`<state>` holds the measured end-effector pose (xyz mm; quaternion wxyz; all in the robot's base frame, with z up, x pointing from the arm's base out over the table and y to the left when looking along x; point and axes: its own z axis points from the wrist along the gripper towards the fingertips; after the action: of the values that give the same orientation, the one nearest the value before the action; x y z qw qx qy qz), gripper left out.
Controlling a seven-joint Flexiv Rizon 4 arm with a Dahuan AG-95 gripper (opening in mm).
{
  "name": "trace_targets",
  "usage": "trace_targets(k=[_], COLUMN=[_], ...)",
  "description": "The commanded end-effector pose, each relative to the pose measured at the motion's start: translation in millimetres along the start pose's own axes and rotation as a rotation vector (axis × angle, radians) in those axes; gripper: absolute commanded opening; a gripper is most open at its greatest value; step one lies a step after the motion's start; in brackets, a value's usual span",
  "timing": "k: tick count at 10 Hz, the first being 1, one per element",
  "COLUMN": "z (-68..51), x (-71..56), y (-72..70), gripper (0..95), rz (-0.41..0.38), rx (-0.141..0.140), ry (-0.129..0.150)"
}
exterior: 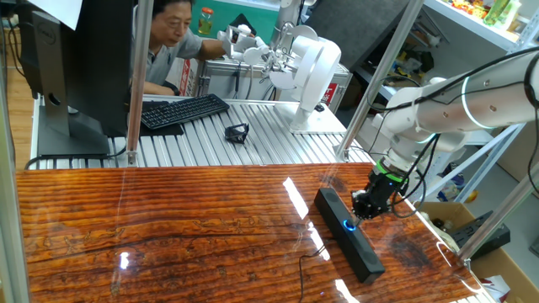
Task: Turn the knob to decrease the volume of the speaker
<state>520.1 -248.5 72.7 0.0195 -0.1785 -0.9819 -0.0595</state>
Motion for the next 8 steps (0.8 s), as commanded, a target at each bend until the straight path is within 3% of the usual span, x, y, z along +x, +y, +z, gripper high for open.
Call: trace_targets(k=[1, 3, 8], z=[0.1, 0.2, 1.0], x=[0.9, 0.9, 0.9], y=[-0.2, -0.2, -0.2], gripper=[0.0, 0.0, 0.0], rz=[0.163, 0.209, 0.499], rx=[0.000, 0.000, -0.045], ry=[0.000, -0.001, 0.019])
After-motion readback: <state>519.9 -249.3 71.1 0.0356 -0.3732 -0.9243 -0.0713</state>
